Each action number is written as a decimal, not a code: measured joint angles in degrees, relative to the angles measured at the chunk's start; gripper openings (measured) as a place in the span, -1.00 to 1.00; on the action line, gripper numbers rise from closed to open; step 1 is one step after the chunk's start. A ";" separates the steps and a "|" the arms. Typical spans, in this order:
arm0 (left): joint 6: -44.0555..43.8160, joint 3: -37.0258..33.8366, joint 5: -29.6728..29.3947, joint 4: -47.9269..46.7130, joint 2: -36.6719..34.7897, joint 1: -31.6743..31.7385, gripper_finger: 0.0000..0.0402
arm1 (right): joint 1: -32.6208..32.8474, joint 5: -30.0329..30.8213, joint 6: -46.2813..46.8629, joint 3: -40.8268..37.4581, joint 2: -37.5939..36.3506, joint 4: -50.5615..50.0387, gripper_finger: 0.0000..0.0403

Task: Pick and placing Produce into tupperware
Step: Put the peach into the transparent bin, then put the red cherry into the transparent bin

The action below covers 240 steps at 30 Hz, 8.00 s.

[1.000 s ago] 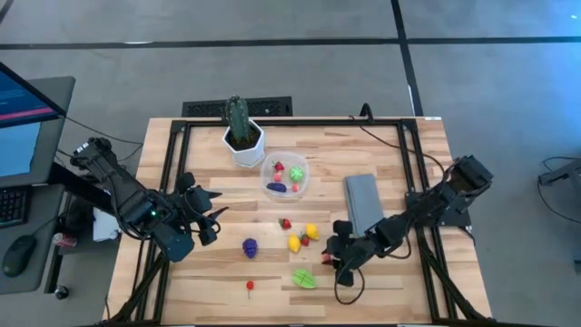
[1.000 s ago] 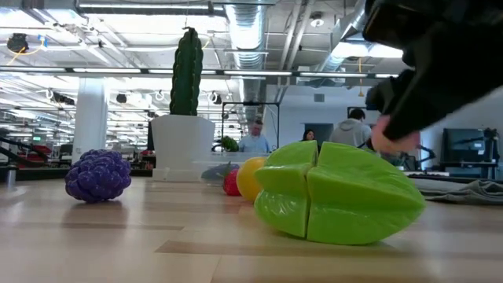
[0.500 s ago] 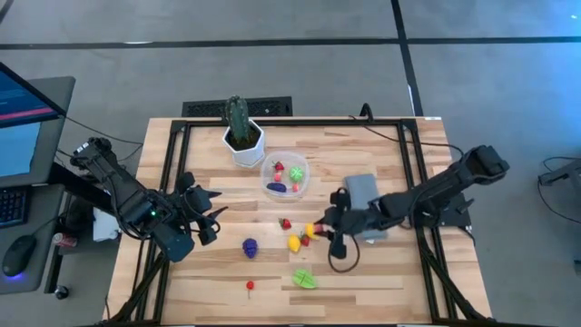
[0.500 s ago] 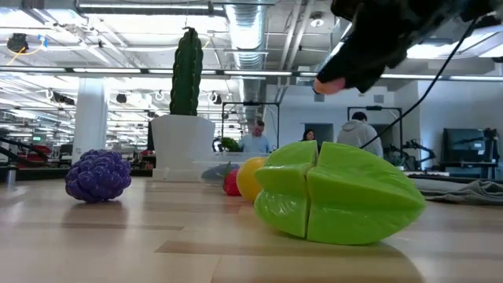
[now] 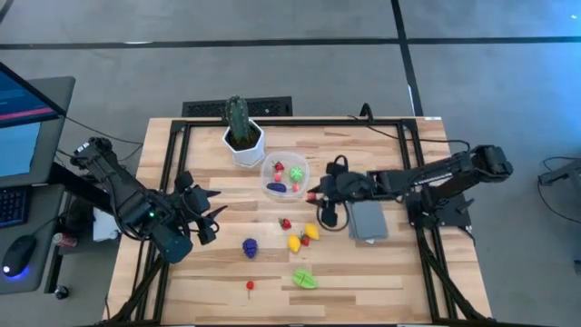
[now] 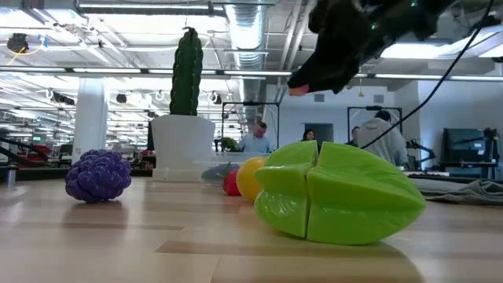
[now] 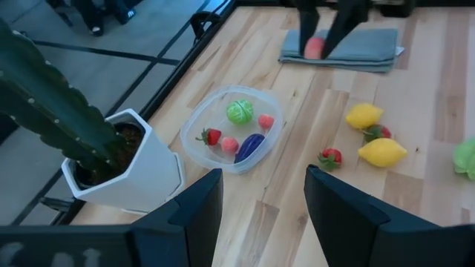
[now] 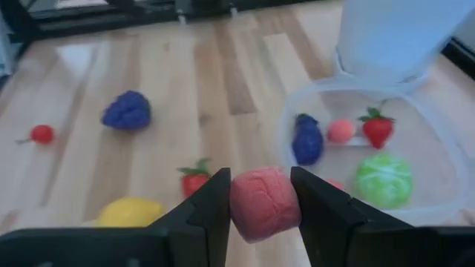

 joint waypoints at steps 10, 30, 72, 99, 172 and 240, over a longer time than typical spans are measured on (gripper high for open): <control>-0.43 0.00 -1.23 -1.28 -0.01 0.00 -0.10 | -9.25 -6.21 -4.12 4.15 5.33 4.24 -0.20; -6.74 0.00 -6.24 -2.46 0.01 -3.29 -0.10 | -19.50 -18.01 -6.92 18.18 25.37 7.84 -0.22; -7.31 0.00 -8.99 -2.43 0.02 -3.32 -0.10 | -21.17 -19.28 -6.76 21.11 30.88 3.64 -0.19; -7.08 0.00 -9.34 -3.85 0.01 -3.32 -0.10 | -19.99 -22.69 -9.08 21.22 23.45 2.19 0.29; 27.05 0.00 40.04 33.31 30.91 -5.02 -0.10 | 59.60 33.50 72.58 21.16 2.51 -58.64 0.29; 87.29 0.74 54.08 36.41 41.29 4.26 -0.10 | 68.63 36.25 101.17 21.20 13.97 -56.77 0.29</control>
